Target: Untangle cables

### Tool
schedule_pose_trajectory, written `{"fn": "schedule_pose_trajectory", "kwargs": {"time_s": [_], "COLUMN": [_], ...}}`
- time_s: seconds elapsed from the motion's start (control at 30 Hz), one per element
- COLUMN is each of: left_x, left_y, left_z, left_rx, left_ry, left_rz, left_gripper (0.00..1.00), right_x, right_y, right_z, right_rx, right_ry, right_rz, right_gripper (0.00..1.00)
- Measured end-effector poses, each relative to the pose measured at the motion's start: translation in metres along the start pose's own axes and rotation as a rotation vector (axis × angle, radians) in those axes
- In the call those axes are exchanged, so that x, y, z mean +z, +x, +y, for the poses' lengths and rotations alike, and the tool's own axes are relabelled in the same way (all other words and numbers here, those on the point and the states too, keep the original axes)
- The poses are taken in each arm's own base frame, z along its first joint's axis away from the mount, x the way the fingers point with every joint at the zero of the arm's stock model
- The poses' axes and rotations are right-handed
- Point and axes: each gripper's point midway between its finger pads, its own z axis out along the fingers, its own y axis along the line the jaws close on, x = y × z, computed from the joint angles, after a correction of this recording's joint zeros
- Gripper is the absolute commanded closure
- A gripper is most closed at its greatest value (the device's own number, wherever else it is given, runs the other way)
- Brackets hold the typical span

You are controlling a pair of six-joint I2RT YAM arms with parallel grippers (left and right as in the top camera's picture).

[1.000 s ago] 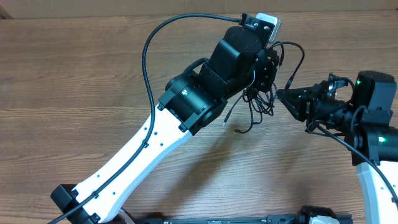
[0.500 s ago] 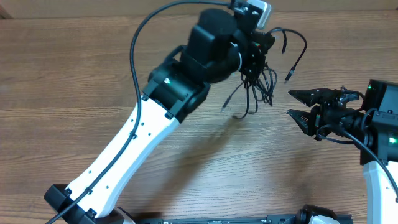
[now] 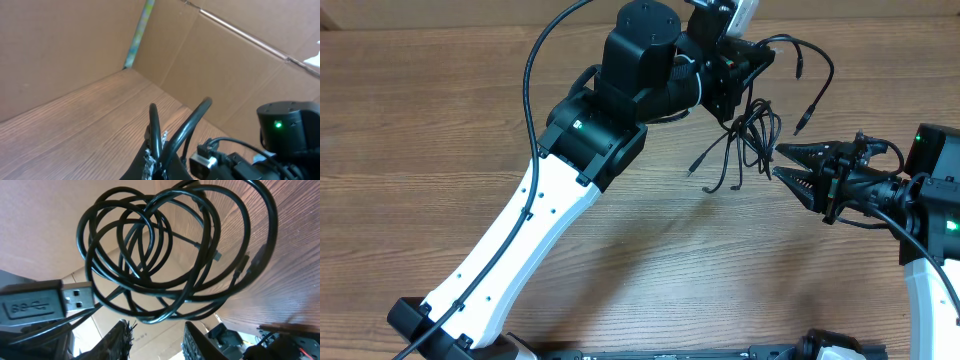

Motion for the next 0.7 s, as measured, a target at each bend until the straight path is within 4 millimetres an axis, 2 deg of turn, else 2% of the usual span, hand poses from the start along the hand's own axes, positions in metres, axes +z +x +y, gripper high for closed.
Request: {"fn": "schedule_pose_trajectory", "kwargs": {"time_s": [0.3,0.5,0.7], "left_x": [0.0,0.004,0.006], "left_y": [-0.01,-0.01,-0.01], "left_z": [-0.006,-0.02,-0.028], "left_rx": [-0.052,-0.054,-0.053], "left_ry": [0.024,0.055,0.074], "left_rz": [-0.037,-0.046,-0.049], "left_gripper": [0.96,0.96,0.96], "right_x": [0.0,0.0,0.007], "right_y": [0.0,-0.001,-0.005], "right_z": [0.0,0.0,-0.004], "right_rx": [-0.016,-0.02,-0.016], "right_ry": [0.0,0.002,0.026], "right_rz": [0.0,-0.005,0.003], "right_gripper": [0.68,0.68,0.76]}}
